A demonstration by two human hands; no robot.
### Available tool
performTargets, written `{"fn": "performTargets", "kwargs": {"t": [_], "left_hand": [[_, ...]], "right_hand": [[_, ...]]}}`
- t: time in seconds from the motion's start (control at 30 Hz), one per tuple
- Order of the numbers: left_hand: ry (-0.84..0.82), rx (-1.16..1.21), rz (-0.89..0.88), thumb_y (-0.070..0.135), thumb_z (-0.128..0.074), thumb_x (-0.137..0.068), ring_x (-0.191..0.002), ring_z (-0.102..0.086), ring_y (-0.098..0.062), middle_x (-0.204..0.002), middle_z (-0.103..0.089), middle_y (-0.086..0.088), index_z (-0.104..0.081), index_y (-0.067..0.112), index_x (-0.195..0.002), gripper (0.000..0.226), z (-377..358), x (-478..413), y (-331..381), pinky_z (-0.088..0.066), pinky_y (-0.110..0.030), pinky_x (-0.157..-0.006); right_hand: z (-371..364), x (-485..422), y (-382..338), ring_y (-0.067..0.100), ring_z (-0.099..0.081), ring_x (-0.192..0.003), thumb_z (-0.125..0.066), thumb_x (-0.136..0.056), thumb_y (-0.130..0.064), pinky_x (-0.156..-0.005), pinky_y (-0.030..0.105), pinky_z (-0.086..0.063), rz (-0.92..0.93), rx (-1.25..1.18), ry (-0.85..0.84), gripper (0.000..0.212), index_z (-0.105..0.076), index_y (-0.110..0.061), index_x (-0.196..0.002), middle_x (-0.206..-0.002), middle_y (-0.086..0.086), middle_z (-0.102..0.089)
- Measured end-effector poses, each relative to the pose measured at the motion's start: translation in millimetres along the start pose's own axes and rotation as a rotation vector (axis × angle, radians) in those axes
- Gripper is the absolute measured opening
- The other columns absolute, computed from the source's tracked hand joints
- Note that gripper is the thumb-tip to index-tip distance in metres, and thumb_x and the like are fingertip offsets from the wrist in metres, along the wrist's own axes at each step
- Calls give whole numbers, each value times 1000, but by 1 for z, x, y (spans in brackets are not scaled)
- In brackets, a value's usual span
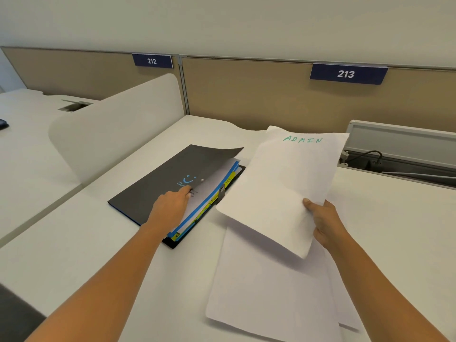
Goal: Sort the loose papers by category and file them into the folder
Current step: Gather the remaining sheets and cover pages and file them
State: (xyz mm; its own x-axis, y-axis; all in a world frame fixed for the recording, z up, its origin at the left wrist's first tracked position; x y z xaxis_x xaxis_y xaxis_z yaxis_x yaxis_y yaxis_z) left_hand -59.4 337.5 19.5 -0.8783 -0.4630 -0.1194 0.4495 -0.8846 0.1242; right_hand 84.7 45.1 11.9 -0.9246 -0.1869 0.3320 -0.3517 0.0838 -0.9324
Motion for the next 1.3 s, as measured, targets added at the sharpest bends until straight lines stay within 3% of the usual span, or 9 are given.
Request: {"fn": "performTargets", "kwargs": {"t": [0.1, 0.2, 0.33, 0.5, 0.63, 0.8, 0.97, 1.13, 1.3], "left_hand": [[-48, 20, -42, 23, -26, -102, -47, -36, -10, -68, -51, -6, -17, 32, -146, 46, 3, -2, -3, -33, -21, -44], [-87, -67, -106, 15, -26, -101, -52, -39, -10, -96, -63, -13, -9, 39, -146, 54, 2, -1, -2, -34, -16, -47], [-133, -138, -154, 13, -26, -101, -96, -60, -20, -134, -51, -3, -21, 36, -145, 50, 1, 3, 2, -49, -26, -77], [-188, -208, -148, 44, -31, -98, -116, -55, -22, -148, -35, -2, -13, 37, -146, 52, -2, 8, 5, -48, -33, -90], [-200, -238, -134, 52, -42, -91, -119, -52, -21, -151, -28, 0, -8, 36, -146, 67, -4, 11, 8, -49, -31, -88], [-160, -224, -145, 48, -41, -93, -113, -56, -19, -151, -29, 1, -7, 35, -147, 64, -2, 12, 7, -51, -29, -84], [-119, -233, -155, 40, -33, -98, -104, -60, -17, -151, -29, 2, -7, 35, -147, 56, 2, 14, 7, -50, -24, -78], [-181, -269, -113, 55, -40, -91, -122, -51, -21, -154, -21, 1, -1, 35, -147, 71, -1, 14, 10, -49, -33, -91], [-163, -257, -112, 55, -37, -91, -121, -52, -21, -153, -24, 2, -4, 35, -147, 68, 0, 14, 9, -49, -32, -90]], "right_hand": [[-5, -2, 1, 29, -53, -101, -50, -95, -9, -93, 43, -42, 4, -19, 22, 38, -45, -6, -133, -127, 12, -56], [-9, -2, 3, 28, -53, -99, -49, -95, -8, -90, 40, -42, 14, -16, 32, 38, -45, -6, -133, -126, 12, -56], [-11, -2, 5, 28, -53, -99, -50, -95, -9, -90, 41, -43, 11, -1, 36, 37, -46, -6, -132, -127, 12, -57], [-11, -2, 7, 29, -55, -98, -50, -95, -9, -88, 40, -44, 1, 22, 31, 35, -48, -5, -130, -125, 13, -58], [-7, -3, 6, 28, -53, -98, -50, -95, -10, -88, 40, -43, 6, 37, 44, 36, -47, -5, -131, -124, 12, -57], [-4, -4, 5, 28, -52, -101, -49, -96, -11, -93, 43, -42, 13, 45, 55, 38, -45, -5, -134, -127, 11, -55], [-7, -2, 5, 27, -52, -99, -49, -96, -10, -89, 41, -42, 19, 43, 38, 37, -45, -5, -133, -113, 7, -56], [-7, -2, 5, 28, -54, -97, -50, -95, -9, -87, 38, -43, 18, 52, 42, 35, -48, -4, -130, -118, 11, -58], [-5, -3, 6, 28, -53, -97, -50, -95, -10, -87, 38, -43, 0, 65, 39, 35, -48, -4, -130, -115, 10, -57]]}}
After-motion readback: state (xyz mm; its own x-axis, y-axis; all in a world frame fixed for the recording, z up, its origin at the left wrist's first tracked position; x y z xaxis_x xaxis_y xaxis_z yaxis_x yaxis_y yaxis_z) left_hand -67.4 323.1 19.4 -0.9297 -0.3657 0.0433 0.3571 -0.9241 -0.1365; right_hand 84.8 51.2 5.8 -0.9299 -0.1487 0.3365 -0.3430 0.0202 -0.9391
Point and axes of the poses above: each hand's wrist, its own x-axis away from the middle knuckle, its own z-axis out of the back of the hand, y = z × x, the point moved 2 cm from there along -x, towards the middle knuckle
